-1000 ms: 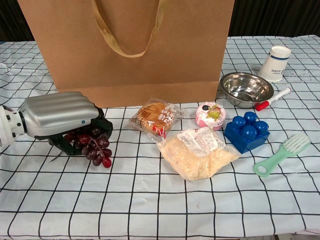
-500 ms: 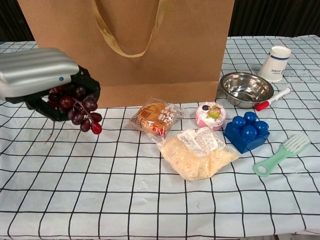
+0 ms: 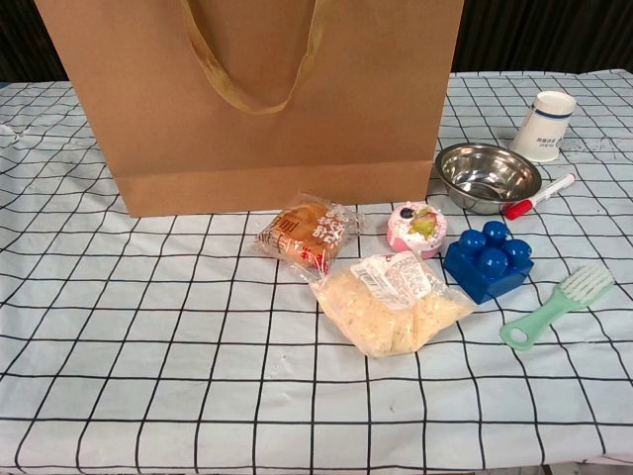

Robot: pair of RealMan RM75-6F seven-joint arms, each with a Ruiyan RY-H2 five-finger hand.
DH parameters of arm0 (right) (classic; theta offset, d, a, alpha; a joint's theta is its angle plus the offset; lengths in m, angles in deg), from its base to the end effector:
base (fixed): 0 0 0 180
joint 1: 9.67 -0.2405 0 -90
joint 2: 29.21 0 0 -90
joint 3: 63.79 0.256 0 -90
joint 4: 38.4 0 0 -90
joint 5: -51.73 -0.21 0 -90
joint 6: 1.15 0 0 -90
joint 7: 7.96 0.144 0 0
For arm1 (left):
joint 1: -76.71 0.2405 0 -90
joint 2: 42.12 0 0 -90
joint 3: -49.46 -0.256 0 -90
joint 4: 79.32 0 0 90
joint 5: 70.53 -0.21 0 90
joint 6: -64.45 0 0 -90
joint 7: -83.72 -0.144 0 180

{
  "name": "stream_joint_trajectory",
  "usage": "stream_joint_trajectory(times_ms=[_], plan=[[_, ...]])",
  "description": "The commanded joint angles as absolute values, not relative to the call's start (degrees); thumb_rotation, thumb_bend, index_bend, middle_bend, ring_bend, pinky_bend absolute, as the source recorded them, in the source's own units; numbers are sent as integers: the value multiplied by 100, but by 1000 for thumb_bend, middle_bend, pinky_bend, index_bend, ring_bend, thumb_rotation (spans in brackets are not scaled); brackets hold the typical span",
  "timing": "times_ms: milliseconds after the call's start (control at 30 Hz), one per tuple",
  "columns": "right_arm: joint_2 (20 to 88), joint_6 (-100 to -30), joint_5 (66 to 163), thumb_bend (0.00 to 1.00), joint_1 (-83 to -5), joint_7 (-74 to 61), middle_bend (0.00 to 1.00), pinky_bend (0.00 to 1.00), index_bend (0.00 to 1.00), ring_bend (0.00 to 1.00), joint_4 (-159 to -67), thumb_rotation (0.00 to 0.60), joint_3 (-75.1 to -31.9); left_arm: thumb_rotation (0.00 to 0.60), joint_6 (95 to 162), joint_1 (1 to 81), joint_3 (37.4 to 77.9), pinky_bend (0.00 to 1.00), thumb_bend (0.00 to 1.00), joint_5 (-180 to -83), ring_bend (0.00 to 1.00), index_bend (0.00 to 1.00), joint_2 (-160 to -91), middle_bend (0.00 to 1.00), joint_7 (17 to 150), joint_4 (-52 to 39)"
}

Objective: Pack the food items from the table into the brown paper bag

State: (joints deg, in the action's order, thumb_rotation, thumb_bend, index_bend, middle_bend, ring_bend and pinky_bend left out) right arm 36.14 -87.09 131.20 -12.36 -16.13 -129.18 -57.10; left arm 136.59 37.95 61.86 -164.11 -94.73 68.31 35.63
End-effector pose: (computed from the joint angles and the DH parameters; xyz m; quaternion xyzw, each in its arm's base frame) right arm -0.3301 -0.1816 0.1728 0.5607 -0.3591 0.3363 0.6660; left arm -0.0642 0.2854 0.1735 -0.7501 -0.1004 -0.5242 0.3905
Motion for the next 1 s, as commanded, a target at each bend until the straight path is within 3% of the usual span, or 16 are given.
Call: stream_joint_trajectory(times_ms=[33, 267, 533, 833, 1000], plan=[[3620, -8695, 13104, 268, -1242, -1610, 107, 240, 121, 201, -12906, 600, -5706, 600, 13293, 3256, 7049, 526, 482, -15311, 426, 547, -9366, 607, 6982, 3672], [3642, -8639, 13022, 268, -1256, -1611, 107, 240, 120, 201, -12831, 600, -5685, 600, 12624, 2615, 7455, 525, 473, -14066, 408, 539, -9643, 590, 6828, 3308], [3632, -8649, 12938, 267, -1250, -1564, 107, 240, 120, 201, -12774, 600, -5631, 600, 12229, 1857, 7617, 525, 461, -12939, 394, 534, -10429, 576, 6415, 2465], [3586, -8635, 12833, 268, -1226, -1430, 107, 240, 120, 201, -12700, 600, -5581, 600, 12219, 1582, 7325, 518, 434, -12796, 370, 512, -11070, 551, 6128, 1558], [3569, -8662, 12815, 268, -1218, -1396, 107, 239, 120, 201, -12690, 600, -5553, 600, 12105, 1517, 7214, 446, 289, -12748, 284, 410, -11282, 449, 6183, 1314]])
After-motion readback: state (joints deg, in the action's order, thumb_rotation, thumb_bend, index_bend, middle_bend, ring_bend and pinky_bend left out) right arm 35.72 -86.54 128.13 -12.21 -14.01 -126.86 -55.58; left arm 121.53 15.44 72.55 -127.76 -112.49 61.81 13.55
